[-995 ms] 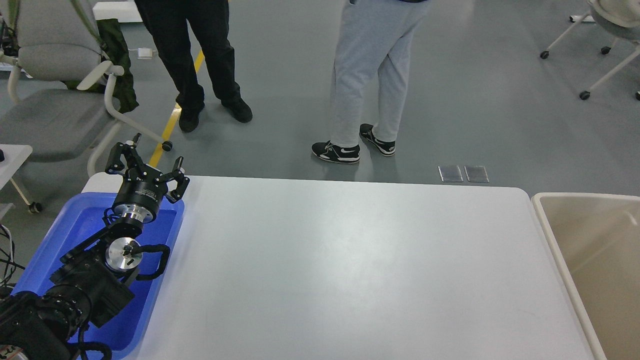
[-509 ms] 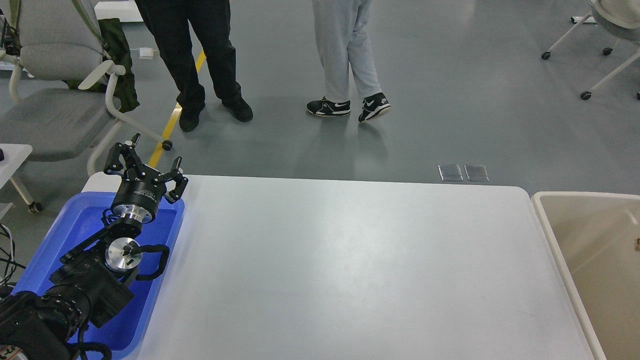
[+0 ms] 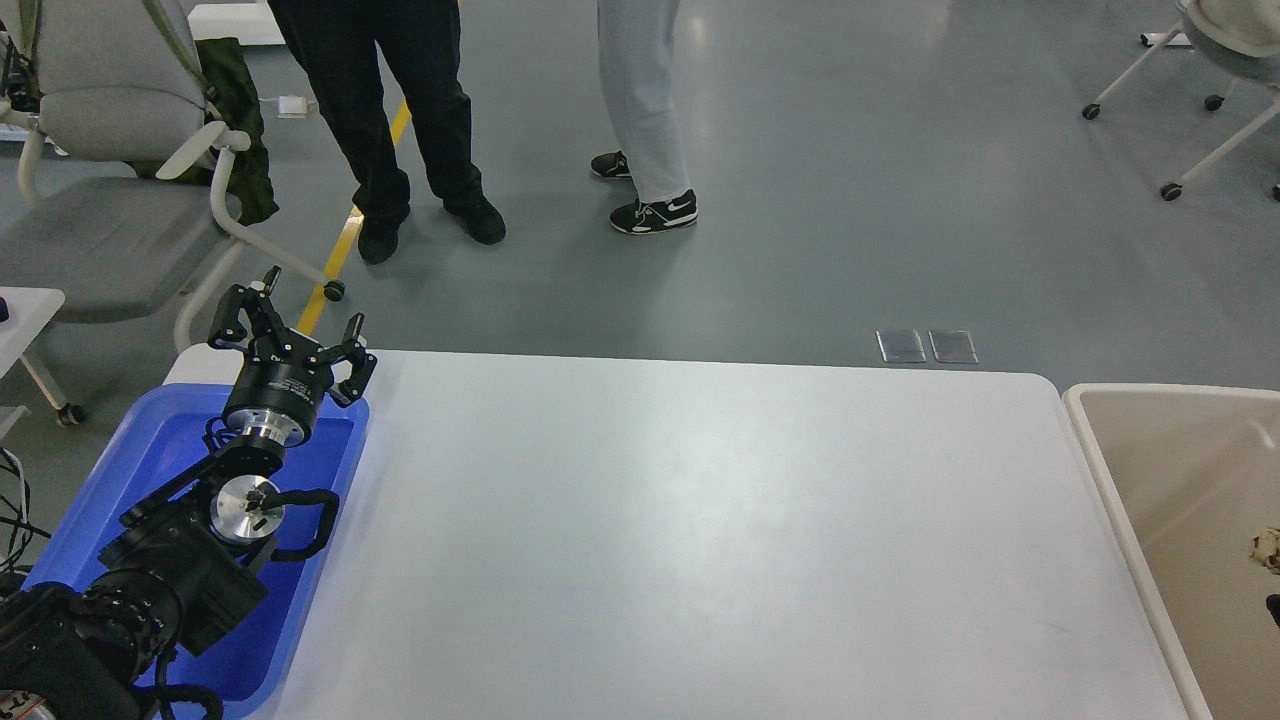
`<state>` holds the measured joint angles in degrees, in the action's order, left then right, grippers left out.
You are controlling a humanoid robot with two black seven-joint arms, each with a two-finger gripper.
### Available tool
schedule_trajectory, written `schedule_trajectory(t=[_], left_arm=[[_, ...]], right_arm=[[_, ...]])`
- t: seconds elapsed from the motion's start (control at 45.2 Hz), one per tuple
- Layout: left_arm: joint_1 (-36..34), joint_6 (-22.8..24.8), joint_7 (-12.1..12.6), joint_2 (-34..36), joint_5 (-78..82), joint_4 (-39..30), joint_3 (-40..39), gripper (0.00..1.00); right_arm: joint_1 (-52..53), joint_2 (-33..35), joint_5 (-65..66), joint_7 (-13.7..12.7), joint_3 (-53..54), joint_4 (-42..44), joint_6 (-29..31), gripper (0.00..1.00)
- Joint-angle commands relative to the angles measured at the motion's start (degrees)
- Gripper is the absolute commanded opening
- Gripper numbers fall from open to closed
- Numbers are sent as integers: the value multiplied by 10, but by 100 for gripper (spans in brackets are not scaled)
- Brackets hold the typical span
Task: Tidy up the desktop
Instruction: 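Carry the paper ball with the right gripper into the beige bin, then open the right gripper to release the paper into the bin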
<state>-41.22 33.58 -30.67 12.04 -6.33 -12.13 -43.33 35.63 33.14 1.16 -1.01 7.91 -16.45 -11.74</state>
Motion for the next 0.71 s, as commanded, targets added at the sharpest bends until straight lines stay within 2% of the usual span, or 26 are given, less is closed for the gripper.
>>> schedule_trajectory(t=[0.0, 0.044, 0.066, 0.111, 0.133, 0.177, 0.686], left_arm=[[0, 0, 0, 0, 0, 0, 0, 100], [0, 0, 0, 0, 0, 0, 0, 100], [0, 0, 0, 0, 0, 0, 0, 100], [0, 0, 0, 0, 0, 0, 0, 100], [0, 0, 0, 0, 0, 0, 0, 100], [0, 0, 0, 0, 0, 0, 0, 100], [0, 0, 0, 0, 0, 0, 0, 100]], right_arm=[[-10, -11, -4, -1, 17, 5, 1, 19], [-10, -11, -5, -1, 19, 4, 2, 32], [-11, -11, -5, -1, 21, 3, 3, 45], [-13, -11, -4, 0, 25, 2, 4, 78], [-13, -12, -5, 0, 27, 0, 4, 88], [-13, -12, -4, 0, 31, -3, 7, 98], [19, -3, -4, 6, 36, -17, 17, 100]])
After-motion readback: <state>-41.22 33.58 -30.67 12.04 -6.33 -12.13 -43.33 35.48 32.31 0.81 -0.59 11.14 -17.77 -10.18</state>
